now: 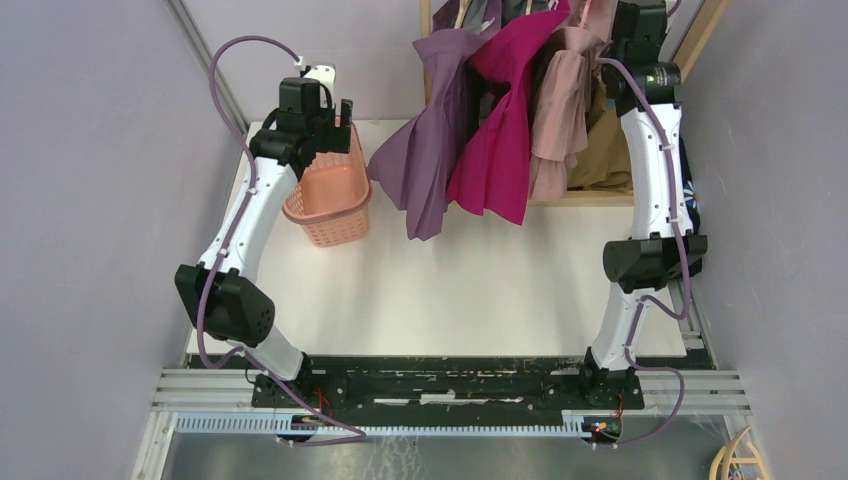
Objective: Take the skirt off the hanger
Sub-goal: Pick up the hanger from the clothesline.
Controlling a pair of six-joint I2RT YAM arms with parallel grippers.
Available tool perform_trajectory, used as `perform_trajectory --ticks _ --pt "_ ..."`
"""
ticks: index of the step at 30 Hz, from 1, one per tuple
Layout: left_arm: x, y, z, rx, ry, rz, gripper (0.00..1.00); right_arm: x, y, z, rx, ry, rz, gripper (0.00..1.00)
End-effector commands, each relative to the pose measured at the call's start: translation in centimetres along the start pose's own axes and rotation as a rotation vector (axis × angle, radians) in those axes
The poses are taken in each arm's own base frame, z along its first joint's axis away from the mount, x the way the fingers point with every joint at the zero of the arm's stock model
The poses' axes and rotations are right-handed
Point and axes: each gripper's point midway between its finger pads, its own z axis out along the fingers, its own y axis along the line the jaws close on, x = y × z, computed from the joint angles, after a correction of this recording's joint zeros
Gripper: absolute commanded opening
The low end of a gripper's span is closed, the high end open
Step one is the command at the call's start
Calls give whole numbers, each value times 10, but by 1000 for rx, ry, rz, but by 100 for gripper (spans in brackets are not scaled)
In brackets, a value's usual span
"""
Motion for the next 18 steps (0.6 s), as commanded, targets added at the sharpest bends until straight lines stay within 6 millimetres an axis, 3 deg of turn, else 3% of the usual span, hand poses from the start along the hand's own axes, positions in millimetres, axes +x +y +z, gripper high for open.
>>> perform_trajectory --ticks 1,7,18 --pt "-17 5 -9 -3 -63 23 88 -73 -16 -28 -5 -214 74 1" --pt "-18 1 -6 14 -63 14 87 -112 -21 -49 -33 -328 119 1" --pt "-17 1 -2 12 -58 14 87 -147 -22 -76 -76 -439 184 1"
